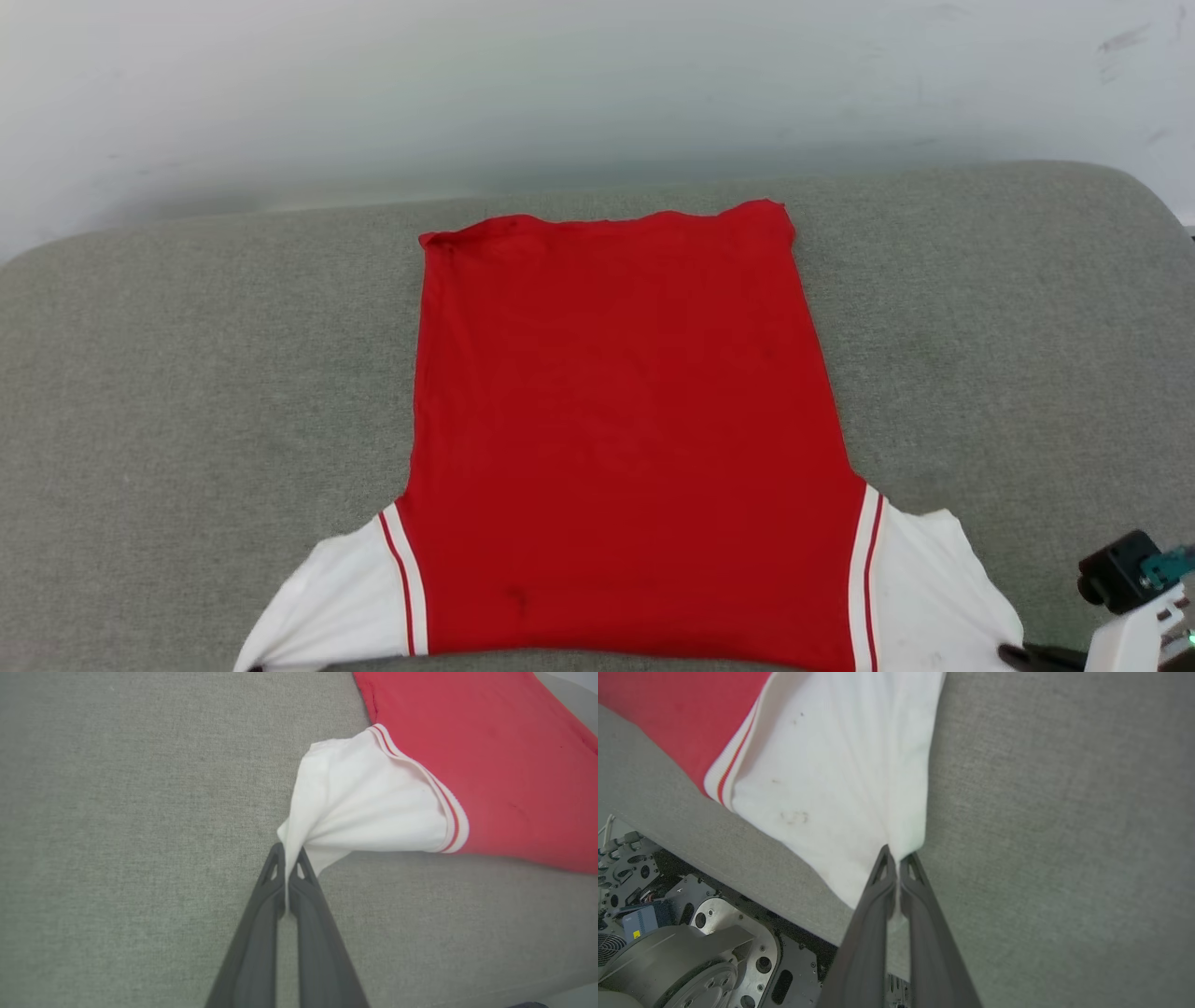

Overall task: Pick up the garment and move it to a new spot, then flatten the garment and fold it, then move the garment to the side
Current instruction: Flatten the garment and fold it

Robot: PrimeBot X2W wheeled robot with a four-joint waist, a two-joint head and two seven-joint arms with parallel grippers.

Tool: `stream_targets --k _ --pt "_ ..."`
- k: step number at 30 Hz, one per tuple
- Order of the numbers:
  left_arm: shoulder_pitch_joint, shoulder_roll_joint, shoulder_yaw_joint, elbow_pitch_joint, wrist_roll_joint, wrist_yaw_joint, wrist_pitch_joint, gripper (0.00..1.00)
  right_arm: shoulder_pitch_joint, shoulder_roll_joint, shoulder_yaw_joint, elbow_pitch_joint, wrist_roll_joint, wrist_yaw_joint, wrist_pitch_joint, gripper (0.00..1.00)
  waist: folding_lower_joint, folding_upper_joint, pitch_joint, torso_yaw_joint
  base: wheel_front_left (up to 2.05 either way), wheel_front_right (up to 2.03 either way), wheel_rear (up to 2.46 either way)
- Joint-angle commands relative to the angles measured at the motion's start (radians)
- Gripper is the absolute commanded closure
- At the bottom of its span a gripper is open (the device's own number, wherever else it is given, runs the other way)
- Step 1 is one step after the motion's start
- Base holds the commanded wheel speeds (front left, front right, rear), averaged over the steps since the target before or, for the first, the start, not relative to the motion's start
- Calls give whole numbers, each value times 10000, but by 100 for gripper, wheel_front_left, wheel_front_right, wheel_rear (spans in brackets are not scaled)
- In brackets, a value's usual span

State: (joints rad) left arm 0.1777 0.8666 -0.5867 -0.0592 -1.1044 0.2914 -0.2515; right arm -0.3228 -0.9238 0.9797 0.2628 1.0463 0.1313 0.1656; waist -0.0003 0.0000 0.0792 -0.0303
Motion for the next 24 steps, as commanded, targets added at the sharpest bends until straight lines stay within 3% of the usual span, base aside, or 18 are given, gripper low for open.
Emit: stream_targets --k 1,8,9,10,11,12,20,24 --pt "175 -45 -9 -37 -29 42 -89 100 252 -105 -96 -44 122 -9 84 100 3 0 -31 19 0 0 0" --pt "550 -237 -66 -289 261 184 -104 100 1274 -356 -657 -755 70 -9 900 100 3 0 -35 98 0 0 0" --pt "461 -262 -70 -322 363 217 -109 100 1289 -312 -821 -810 2 -9 968 91 3 0 -28 111 0 0 0" --pt "376 -258 -111 -361 462 240 -109 100 1256 -265 -998 -865 -57 -9 1023 69 3 0 -10 122 0 0 0" --pt "283 -273 -122 -410 554 265 -110 100 1194 -246 -1195 -922 -102 -9 1167 27 3 0 14 132 0 0 0" --pt "175 -297 -120 -464 638 292 -112 100 1094 -276 -1390 -1022 -194 -9 1313 0 3 0 48 144 0 0 0" --pt "-748 -354 -149 -1082 1340 632 -24 100 -591 -467 -4038 -1956 -939 -9 1799 0 3 0 808 422 0 0 0" --pt "-1349 -406 -152 -1449 1737 769 31 100 -2051 -195 -5101 -2226 -1395 -7 2653 0 3 0 1590 746 0 0 0"
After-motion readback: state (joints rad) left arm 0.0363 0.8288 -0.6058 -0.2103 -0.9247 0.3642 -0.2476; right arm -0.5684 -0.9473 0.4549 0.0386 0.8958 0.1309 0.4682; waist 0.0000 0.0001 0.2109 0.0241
